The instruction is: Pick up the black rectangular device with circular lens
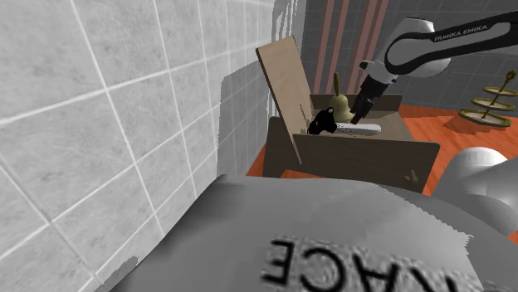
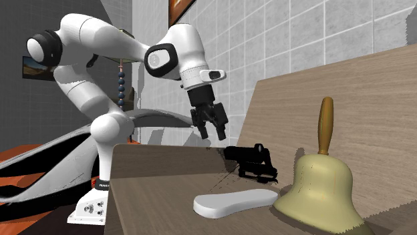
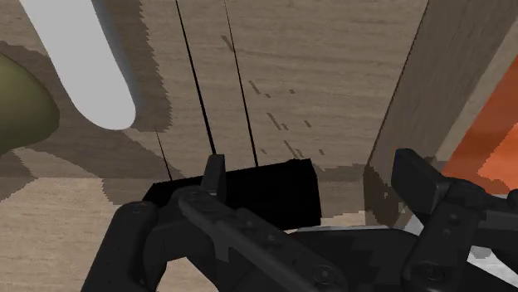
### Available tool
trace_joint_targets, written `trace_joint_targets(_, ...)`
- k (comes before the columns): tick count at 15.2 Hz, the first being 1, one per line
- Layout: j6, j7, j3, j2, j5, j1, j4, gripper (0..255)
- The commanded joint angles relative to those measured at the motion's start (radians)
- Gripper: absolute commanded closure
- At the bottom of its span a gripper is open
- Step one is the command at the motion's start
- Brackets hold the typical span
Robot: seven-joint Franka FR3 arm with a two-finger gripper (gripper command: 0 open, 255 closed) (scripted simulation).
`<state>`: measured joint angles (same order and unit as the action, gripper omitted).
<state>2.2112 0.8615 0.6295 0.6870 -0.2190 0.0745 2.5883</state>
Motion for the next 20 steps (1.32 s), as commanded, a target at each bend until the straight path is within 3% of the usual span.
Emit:
trace_joint_targets(1, 0.072, 0.107, 0.085, -0.06, 0.0, 0.043, -0.014, 0)
trace_joint_targets(4, 0.161, 0.27, 0.225, -0.159, 0.035, 0.142, -0.059, 0)
trace_joint_targets(14, 0.278, 0.313, 0.3, -0.221, 0.058, 0.189, -0.005, 0)
trace_joint_targets(15, 0.278, 0.313, 0.3, -0.222, 0.059, 0.19, -0.006, 255)
trace_joint_targets(20, 0.278, 0.313, 0.3, -0.222, 0.059, 0.19, -0.005, 255)
